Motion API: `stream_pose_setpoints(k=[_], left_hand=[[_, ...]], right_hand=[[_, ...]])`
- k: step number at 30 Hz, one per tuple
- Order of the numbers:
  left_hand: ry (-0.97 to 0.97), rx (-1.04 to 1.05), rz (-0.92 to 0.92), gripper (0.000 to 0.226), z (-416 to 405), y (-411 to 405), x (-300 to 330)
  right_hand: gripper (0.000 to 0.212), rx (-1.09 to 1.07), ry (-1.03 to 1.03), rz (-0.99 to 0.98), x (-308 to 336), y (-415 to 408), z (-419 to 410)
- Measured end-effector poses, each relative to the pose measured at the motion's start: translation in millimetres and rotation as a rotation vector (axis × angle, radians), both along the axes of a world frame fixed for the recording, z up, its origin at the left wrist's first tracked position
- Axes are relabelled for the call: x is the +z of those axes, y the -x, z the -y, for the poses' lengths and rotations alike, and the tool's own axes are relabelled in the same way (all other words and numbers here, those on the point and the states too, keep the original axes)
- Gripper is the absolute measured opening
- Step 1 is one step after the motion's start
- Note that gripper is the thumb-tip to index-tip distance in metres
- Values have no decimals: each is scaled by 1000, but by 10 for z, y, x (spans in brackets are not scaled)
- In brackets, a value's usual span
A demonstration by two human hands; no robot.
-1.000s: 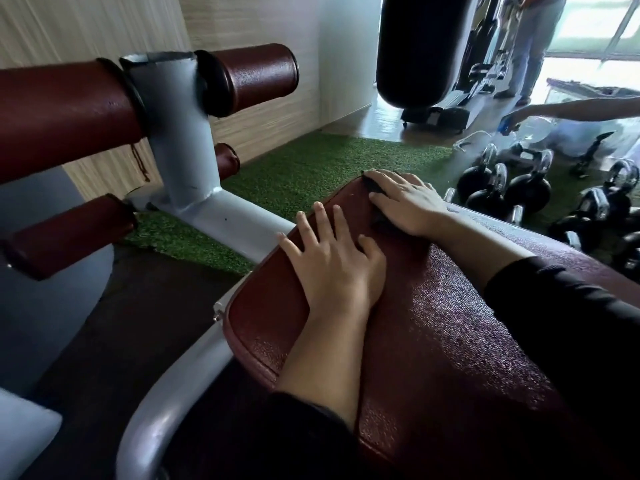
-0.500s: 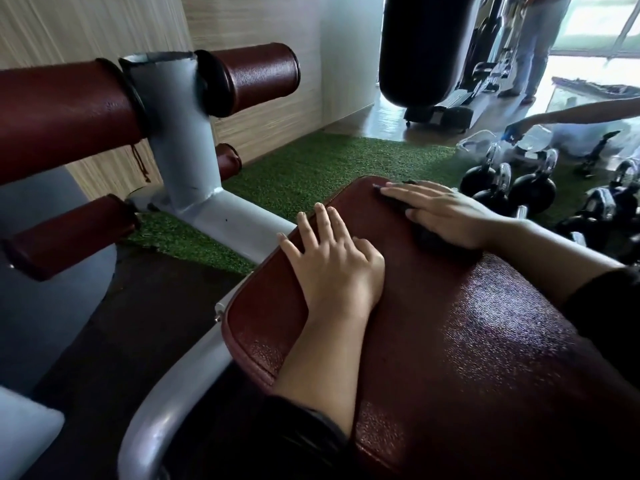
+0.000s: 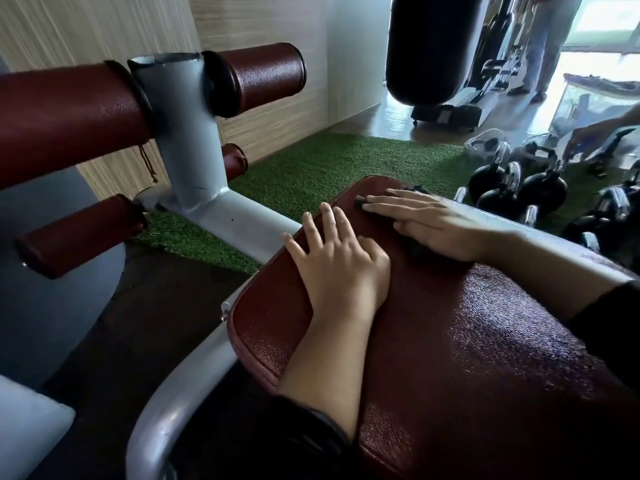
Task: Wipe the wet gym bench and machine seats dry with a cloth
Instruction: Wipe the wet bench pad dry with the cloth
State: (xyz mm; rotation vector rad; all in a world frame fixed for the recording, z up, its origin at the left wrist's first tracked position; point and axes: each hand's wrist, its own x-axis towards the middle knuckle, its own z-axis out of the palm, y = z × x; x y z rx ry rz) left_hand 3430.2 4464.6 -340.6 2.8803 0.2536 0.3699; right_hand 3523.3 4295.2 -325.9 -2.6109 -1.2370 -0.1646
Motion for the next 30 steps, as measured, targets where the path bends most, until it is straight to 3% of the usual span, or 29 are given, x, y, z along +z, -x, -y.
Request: stream_pose_setpoints(k=[3, 7, 11, 16, 19, 23, 30], left_hand=[[6, -1, -3, 64, 13, -3, -2], [27, 3, 17, 62, 20, -19, 0], [52, -3, 53, 60, 9, -19, -1], [56, -3, -10, 60, 4, -15, 14], [48, -2, -23, 61, 11, -2, 20], [67, -6, -25, 60, 10, 12, 51], [76, -17, -47, 58, 3, 65, 134]], right_hand=[[48, -94, -53, -30, 66, -186, 266], [46, -330, -104, -39, 85, -464, -151], [46, -213, -68, 20, 28, -347, -558], [49, -30, -83, -34, 13, 95, -73], [49, -123, -58, -49, 52, -14, 198], [50, -397, -72, -38, 63, -217, -142], [52, -375, -66, -42, -17, 378, -463]])
